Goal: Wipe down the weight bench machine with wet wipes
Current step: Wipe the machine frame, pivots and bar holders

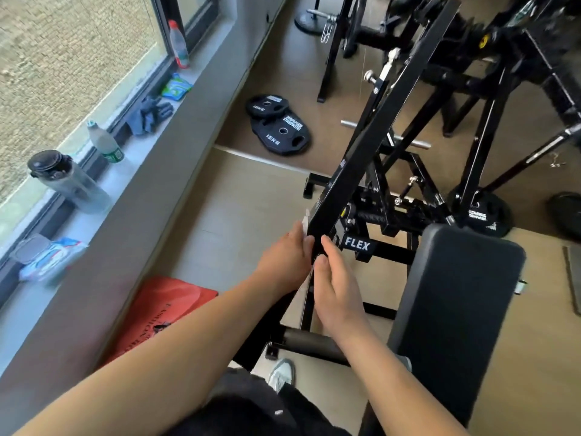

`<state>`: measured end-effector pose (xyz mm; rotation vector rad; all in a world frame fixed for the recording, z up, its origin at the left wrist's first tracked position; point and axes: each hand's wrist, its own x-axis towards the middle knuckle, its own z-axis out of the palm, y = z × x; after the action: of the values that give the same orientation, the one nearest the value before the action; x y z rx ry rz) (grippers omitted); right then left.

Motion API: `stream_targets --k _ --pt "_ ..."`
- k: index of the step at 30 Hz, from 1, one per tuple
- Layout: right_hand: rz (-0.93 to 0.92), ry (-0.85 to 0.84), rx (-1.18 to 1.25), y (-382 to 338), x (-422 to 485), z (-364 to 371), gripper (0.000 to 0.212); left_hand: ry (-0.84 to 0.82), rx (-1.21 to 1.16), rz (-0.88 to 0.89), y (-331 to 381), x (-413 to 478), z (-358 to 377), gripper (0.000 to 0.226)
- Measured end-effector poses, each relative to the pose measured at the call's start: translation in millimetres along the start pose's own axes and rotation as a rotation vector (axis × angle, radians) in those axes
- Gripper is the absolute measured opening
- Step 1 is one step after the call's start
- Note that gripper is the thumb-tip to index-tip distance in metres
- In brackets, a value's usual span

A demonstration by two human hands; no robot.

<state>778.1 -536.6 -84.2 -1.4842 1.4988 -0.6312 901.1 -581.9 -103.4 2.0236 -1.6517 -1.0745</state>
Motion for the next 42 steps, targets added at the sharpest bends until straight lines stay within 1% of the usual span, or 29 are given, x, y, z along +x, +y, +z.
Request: stream_targets --k 2,4,7,9,10,11,13,14,15,17,18,19,21,23,24,26,27,28,30,33,35,37,39,42 --pt "0.01 -0.018 0.023 6 3 -3 0.048 -0.07 -0.004 0.02 -6 -4 2 0.056" --pt "0.037 -0.034 0.058 13 0 -4 0.048 -0.091 -0.011 0.077 -19 -28 2 0.067" --pt "0.053 -0.034 0.121 23 -10 -1 0.048 -0.093 -0.006 0.196 -46 -72 5 0.073" --pt "0.064 -0.035 0.131 26 -12 2 0.048 -0.1 -0.078 0.218 -56 -87 3 0.074" --pt "0.071 -0.037 0.124 28 -12 4 0.048 -0.074 -0.124 0.21 -56 -89 1 0.073" --pt "0.075 -0.04 0.109 28 -13 5 0.048 -0.007 -0.15 0.191 -55 -86 -3 0.068" --pt "0.075 -0.049 0.047 29 -13 8 0.049 0.225 -0.127 0.156 -54 -71 -11 0.051" --pt "0.074 -0.05 -0.003 29 -13 9 0.05 0.31 -0.113 0.145 -52 -63 -15 0.042" --pt "0.073 -0.041 -0.059 30 -15 11 0.05 0.343 -0.111 0.139 -52 -55 -16 0.035" --pt "0.085 0.008 -0.139 31 -20 15 0.052 0.296 -0.093 0.191 -54 -50 -14 0.027" --pt "0.102 0.038 -0.158 31 -24 18 0.052 0.236 -0.07 0.219 -56 -51 -10 0.031" --pt "0.127 0.071 -0.176 31 -28 22 0.053 0.165 -0.063 0.229 -59 -52 -6 0.04" --pt "0.166 0.156 -0.245 29 -34 30 0.052 0.033 -0.133 0.185 -63 -53 -1 0.056" --pt "0.176 0.251 -0.315 27 -37 38 0.051 -0.109 -0.22 0.136 -61 -46 -1 0.061" --pt "0.192 0.279 -0.335 25 -36 40 0.05 -0.181 -0.249 0.137 -58 -37 -2 0.063" --pt "0.227 0.309 -0.403 21 -34 44 0.047 -0.31 -0.307 0.18 -50 -17 -7 0.076" --pt "0.223 0.328 -0.463 21 -34 46 0.045 -0.344 -0.334 0.215 -48 -7 -8 0.082" --pt "0.206 0.349 -0.522 20 -35 49 0.045 -0.36 -0.348 0.247 -49 0 -8 0.085" --pt "0.176 0.381 -0.588 22 -37 54 0.045 -0.369 -0.335 0.265 -56 -5 -8 0.085" --pt "0.167 0.449 -0.613 26 -37 58 0.044 -0.352 -0.267 0.281 -76 -44 -11 0.084" --pt "0.15 0.455 -0.646 27 -35 59 0.042 -0.36 -0.062 0.291 -87 -74 -16 0.088" --pt "0.12 0.443 -0.684 31 -34 61 0.04 -0.384 0.14 0.233 -85 -90 -15 0.09" --pt "0.103 0.442 -0.708 33 -35 62 0.038 -0.38 0.133 0.171 -71 -84 -13 0.09" --pt "0.063 0.469 -0.689 34 -37 61 0.026 -0.339 -0.002 0.199 -50 -45 -13 0.086"
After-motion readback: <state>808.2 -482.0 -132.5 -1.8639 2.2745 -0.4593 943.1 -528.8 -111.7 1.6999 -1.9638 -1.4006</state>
